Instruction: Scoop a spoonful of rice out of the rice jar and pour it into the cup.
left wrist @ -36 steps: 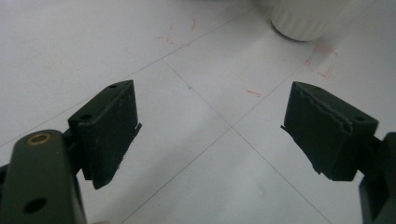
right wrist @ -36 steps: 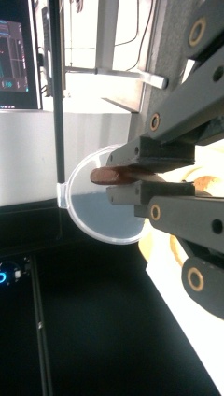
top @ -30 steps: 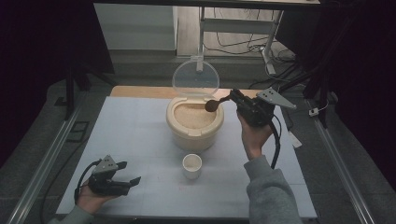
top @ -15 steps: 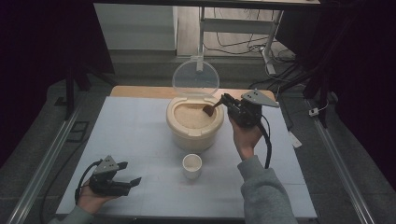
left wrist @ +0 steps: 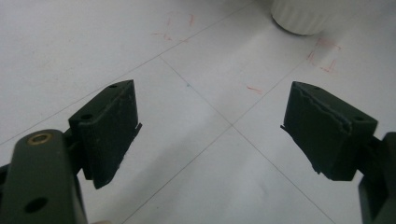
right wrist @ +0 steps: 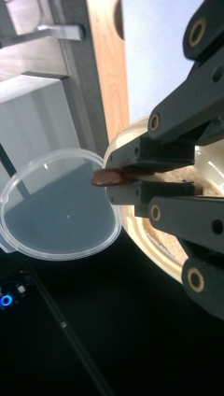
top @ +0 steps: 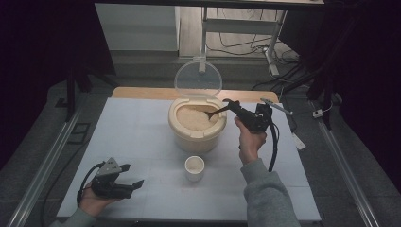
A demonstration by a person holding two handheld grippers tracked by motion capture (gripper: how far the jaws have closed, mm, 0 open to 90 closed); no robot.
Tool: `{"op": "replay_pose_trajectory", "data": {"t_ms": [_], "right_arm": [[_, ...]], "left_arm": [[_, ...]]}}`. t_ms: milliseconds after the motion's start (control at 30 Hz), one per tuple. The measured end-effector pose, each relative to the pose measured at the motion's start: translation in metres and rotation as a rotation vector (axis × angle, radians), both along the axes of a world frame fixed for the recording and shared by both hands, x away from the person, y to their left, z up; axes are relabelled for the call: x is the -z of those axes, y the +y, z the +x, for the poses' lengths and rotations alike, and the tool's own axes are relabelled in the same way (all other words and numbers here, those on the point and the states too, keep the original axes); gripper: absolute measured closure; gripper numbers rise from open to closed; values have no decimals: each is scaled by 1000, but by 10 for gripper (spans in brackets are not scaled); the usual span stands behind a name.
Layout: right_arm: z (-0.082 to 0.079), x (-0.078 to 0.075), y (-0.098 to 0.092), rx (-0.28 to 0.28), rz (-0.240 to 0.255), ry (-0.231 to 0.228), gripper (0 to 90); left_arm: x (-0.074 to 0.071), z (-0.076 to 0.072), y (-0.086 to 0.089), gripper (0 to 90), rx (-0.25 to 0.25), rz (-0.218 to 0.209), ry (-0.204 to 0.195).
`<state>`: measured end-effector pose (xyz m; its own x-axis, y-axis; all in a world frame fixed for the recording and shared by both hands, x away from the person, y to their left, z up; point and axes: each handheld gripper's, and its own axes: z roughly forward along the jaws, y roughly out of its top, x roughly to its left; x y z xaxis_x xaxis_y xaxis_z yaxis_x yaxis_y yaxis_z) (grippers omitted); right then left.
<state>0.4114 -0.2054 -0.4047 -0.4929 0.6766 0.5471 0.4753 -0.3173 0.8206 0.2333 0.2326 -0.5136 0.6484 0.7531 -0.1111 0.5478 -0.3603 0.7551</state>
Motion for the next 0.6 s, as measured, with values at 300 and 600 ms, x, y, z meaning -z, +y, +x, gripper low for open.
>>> {"op": "replay_pose_trajectory", "data": {"t_ms": [300,600], "right_arm": [[0,2,-10,24,113,84,837],[1,2,-21,29,218,167,837]], "left_arm": [[0,0,-2,180,4,14,-7],[0,0,-3,181,7,20,-11]]}}
